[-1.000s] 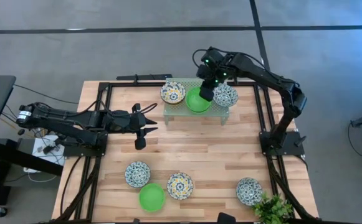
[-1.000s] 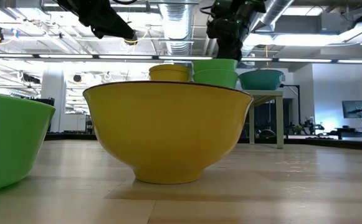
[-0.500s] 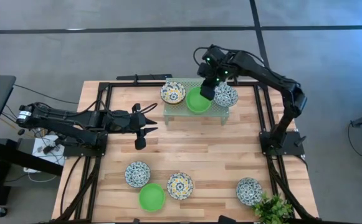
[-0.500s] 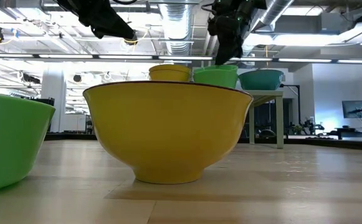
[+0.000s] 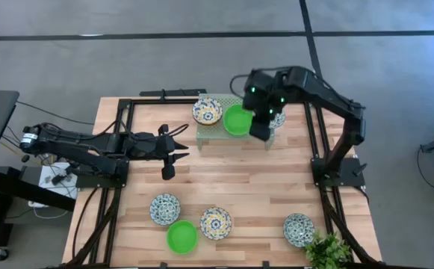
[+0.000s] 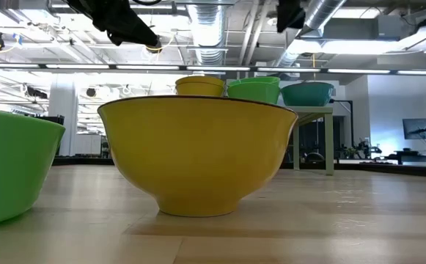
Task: Pick & Place Mini bowls
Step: Stack the right light blue bowl on the light blue bowl on the shelf
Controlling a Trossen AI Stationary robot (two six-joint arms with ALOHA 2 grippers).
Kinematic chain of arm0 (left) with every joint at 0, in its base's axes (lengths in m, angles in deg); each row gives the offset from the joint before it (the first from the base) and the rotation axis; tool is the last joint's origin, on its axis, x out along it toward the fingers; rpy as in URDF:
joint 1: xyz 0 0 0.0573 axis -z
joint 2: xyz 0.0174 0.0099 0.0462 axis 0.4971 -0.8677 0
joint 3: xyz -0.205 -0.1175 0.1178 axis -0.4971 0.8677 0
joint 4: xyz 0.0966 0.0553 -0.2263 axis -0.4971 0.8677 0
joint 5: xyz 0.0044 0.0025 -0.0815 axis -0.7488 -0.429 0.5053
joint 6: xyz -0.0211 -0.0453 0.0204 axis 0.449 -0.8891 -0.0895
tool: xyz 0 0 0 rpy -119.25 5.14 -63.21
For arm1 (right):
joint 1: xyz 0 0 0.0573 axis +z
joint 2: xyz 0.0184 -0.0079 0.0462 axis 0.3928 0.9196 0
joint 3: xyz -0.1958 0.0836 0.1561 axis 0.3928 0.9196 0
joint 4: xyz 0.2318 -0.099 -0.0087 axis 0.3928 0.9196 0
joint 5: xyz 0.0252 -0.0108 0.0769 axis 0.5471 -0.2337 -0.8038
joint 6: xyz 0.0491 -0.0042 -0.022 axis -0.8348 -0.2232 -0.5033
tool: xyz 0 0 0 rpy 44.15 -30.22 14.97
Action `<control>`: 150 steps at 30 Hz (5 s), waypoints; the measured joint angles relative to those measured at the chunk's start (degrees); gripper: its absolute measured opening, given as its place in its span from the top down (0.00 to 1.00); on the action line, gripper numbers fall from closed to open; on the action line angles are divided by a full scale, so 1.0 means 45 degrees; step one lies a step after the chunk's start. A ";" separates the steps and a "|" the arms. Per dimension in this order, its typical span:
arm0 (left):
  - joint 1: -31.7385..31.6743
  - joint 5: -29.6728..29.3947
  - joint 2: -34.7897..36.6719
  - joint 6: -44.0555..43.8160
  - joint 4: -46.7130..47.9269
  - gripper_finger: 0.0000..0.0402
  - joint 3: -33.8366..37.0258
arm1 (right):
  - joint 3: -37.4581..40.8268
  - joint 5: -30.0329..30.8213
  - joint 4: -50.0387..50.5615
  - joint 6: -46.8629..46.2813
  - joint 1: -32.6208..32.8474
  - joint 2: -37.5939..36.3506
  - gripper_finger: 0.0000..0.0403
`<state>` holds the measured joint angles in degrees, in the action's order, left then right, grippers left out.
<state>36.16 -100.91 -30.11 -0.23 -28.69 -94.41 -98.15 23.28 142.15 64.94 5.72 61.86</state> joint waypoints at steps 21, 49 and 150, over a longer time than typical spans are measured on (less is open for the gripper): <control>0.0000 0.1104 0.0000 -0.0002 0.0151 0.76 0.0000 | 0.9538 0.0668 -0.6360 -0.2727 0.5945 -0.5173 0.85; 0.0000 0.1108 -0.0005 0.0000 0.0136 0.76 0.0000 | 1.5979 -0.0289 -1.0273 -0.7853 1.1905 -0.5839 0.85; 0.0000 0.1104 -0.0010 0.0005 -0.0384 0.76 0.0000 | 0.9791 0.4420 -0.5323 -0.5160 -0.3172 -0.7959 0.99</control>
<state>36.16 -95.95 -30.15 -0.21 -30.42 -94.41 -54.09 43.17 118.20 41.72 -8.55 26.04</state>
